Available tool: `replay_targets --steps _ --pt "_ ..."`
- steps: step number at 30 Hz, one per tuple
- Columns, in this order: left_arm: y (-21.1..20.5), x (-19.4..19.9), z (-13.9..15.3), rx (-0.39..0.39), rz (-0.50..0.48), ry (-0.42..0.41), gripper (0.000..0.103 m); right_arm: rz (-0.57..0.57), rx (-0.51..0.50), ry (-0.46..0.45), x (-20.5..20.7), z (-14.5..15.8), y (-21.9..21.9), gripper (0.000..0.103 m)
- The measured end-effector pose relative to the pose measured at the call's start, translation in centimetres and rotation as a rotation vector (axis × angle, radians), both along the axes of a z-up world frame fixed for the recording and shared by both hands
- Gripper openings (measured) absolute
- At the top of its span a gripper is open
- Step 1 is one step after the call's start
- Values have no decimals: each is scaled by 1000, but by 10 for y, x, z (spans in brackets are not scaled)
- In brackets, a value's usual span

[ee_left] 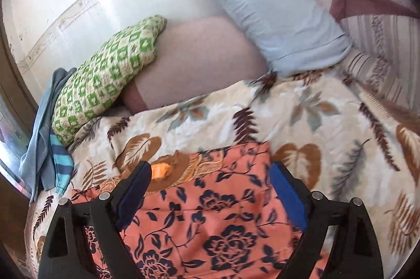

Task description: Fold small clothes

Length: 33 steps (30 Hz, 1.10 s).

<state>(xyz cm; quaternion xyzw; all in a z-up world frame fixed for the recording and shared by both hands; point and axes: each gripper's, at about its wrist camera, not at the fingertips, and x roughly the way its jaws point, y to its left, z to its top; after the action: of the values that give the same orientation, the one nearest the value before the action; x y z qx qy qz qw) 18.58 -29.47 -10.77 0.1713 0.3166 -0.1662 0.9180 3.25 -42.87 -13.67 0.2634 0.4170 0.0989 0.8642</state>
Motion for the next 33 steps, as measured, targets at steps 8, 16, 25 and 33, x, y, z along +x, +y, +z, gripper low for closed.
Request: replay_targets --steps 8,16,25,33 --pt "-42 -89 75 -208 -208 -58 92 -169 -114 -39 -110 30 -32 77" --pt "-8 -164 144 -347 -319 -204 101 -228 -147 -86 -172 64 -4 77" --pt "39 -204 195 -476 -341 -267 103 -295 -278 -315 -233 149 31 77" --pt "45 -231 210 -459 -373 -341 103 -346 -288 -421 -260 187 36 77"
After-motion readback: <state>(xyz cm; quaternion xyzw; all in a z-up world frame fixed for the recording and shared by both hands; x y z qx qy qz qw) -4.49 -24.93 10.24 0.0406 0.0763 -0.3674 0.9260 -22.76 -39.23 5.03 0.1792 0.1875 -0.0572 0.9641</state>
